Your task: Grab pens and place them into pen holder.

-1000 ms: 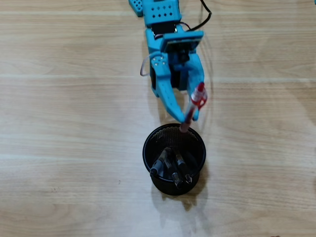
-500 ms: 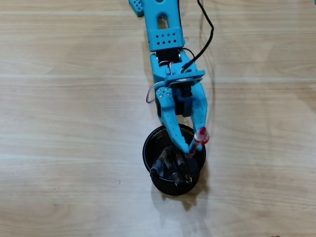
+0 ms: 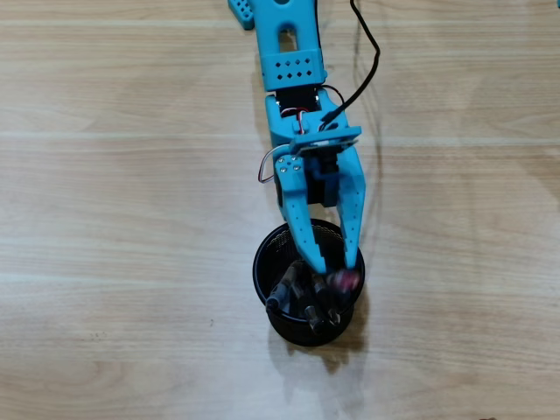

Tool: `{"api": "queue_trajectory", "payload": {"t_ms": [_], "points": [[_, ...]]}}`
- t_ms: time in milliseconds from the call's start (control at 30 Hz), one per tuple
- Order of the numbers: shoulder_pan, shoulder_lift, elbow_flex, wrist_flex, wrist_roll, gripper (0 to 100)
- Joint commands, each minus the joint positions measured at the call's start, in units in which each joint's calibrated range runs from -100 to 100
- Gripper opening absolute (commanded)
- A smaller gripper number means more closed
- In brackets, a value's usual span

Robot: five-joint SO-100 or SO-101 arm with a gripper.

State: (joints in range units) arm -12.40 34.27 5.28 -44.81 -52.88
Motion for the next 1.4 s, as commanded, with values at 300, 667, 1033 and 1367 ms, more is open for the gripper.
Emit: {"api": "queue_trajectory", "payload": {"t_ms": [300, 667, 1033, 1367], "points": [[1.0, -3.0, -0.1, -0.4, 0.1, 10], [4.2, -39.5, 26.5, 25.1, 11.5, 2], [7.5, -83.2, 46.2, 70.3, 31.0, 3], [7.4, -111.5, 72.6, 84.3, 38.3, 3]]}}
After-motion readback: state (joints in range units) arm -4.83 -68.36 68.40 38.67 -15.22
